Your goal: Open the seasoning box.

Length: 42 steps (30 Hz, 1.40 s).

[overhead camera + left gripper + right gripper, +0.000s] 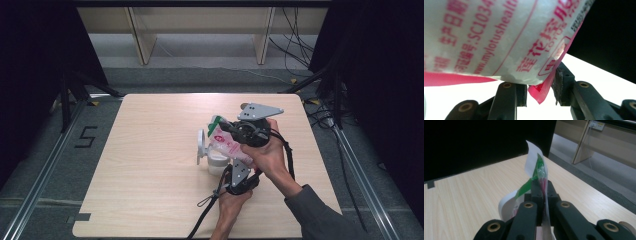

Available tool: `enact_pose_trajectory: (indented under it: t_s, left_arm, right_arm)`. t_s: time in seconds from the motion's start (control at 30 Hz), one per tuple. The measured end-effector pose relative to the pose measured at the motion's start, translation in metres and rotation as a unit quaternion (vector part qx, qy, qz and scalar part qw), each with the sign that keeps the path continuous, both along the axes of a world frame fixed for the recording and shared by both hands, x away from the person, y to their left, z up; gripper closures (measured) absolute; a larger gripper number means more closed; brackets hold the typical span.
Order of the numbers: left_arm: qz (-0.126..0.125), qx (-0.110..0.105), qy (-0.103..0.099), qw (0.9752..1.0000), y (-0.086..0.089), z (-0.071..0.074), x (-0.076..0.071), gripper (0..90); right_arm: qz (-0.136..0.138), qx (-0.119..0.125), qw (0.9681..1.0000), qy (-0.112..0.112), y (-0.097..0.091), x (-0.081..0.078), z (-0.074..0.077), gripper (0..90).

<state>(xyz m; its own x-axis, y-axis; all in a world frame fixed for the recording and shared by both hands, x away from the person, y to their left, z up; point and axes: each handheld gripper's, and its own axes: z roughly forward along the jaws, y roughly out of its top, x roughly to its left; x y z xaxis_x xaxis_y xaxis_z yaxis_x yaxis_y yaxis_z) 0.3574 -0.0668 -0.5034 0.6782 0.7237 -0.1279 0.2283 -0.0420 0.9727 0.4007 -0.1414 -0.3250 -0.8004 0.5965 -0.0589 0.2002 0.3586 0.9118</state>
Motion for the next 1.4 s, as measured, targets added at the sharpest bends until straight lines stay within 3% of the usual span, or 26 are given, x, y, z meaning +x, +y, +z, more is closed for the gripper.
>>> enact_pose_trajectory:
  t_s: [0.2, 0.23, 0.27, 0.4, 0.47, 0.5, 0.63, 0.67, 0.7, 0.77, 0.87, 0.97, 1.03, 1.07, 1.23, 1.27, 1.3, 1.4]
  left_arm:
    - [0.002, 0.006, -0.002, 1.0, 0.002, 0.001, -0.001, 63.3]
    - [-0.001, 0.012, -0.003, 0.9999, 0.003, 0.001, -0.001, 62.5]
    - [-0.003, 0.012, -0.002, 0.9999, 0.003, 0.0, -0.001, 60.8]
    - [-0.002, 0.017, 0.0, 0.9999, 0.006, -0.001, -0.002, 57.1]
    - [-0.001, 0.024, 0.001, 0.9997, 0.008, -0.002, -0.003, 56.1]
    - [0.002, 0.029, 0.002, 0.9996, 0.009, -0.002, -0.004, 54.8]
    - [-0.002, 0.036, 0.006, 0.9993, 0.011, -0.002, -0.004, 48.5]
    - [0.002, 0.041, 0.008, 0.9991, 0.012, -0.002, -0.005, 48.5]
    - [0.003, 0.034, 0.013, 0.9993, 0.013, -0.002, -0.006, 46.9]
    - [0.001, 0.046, 0.018, 0.9988, 0.015, -0.001, -0.006, 43.4]
    - [0.002, 0.048, 0.027, 0.9985, 0.019, -0.002, -0.009, 43.1]
    - [0.002, 0.051, 0.05, 0.9974, 0.021, 0.0, -0.012, 36.1]
    - [0.002, 0.054, 0.049, 0.9973, 0.021, 0.0, -0.013, 35.5]
    - [-0.001, 0.056, 0.044, 0.9975, 0.021, 0.0, -0.013, 34.6]
    - [-0.002, 0.062, 0.05, 0.9968, 0.02, 0.001, -0.018, 32.5]
    - [-0.003, 0.068, 0.051, 0.9964, 0.021, 0.001, -0.018, 32.3]
    - [-0.004, 0.059, 0.051, 0.9969, 0.02, 0.0, -0.018, 31.8]
    - [0.002, 0.062, 0.054, 0.9966, 0.022, 0.0, -0.019, 31.3]
  right_arm:
    - [-0.008, 0.035, 0.9994, -0.002, -0.014, -0.004, 0.003, 90.0]
    - [-0.009, 0.04, 0.9991, -0.014, -0.017, -0.003, 0.002, 90.0]
    - [-0.005, 0.055, 0.9985, -0.003, -0.02, -0.005, 0.0, 90.0]
    - [-0.004, 0.057, 0.9983, -0.014, -0.026, -0.005, -0.001, 90.0]
    - [-0.007, 0.085, 0.9963, 0.01, -0.029, -0.011, -0.004, 90.0]
    - [0.002, 0.084, 0.9964, 0.0, -0.031, -0.009, -0.005, 90.0]
    - [-0.004, 0.099, 0.9951, 0.005, -0.036, -0.013, -0.007, 90.0]
    - [-0.003, 0.112, 0.9936, 0.005, -0.039, -0.015, -0.009, 90.0]
    - [-0.002, 0.115, 0.9933, 0.002, -0.041, -0.015, -0.009, 90.0]
    - [-0.002, 0.121, 0.9927, -0.001, -0.043, -0.015, -0.01, 90.0]
    - [-0.001, 0.148, 0.9889, 0.013, -0.049, -0.016, -0.015, 90.0]
    - [0.002, 0.163, 0.9865, 0.014, -0.054, -0.019, -0.021, 90.0]
    - [-0.005, 0.166, 0.986, 0.02, -0.056, -0.022, -0.021, 90.0]
    - [0.0, 0.17, 0.9853, 0.009, -0.059, -0.022, -0.022, 90.0]
    - [-0.001, 0.173, 0.9847, 0.016, -0.063, -0.027, -0.023, 90.0]
    - [-0.002, 0.177, 0.9842, 0.007, -0.065, -0.027, -0.024, 90.0]
    - [0.0, 0.179, 0.9839, 0.008, -0.065, -0.027, -0.025, 90.0]
    - [0.0, 0.175, 0.9844, 0.015, -0.067, -0.028, -0.026, 90.0]
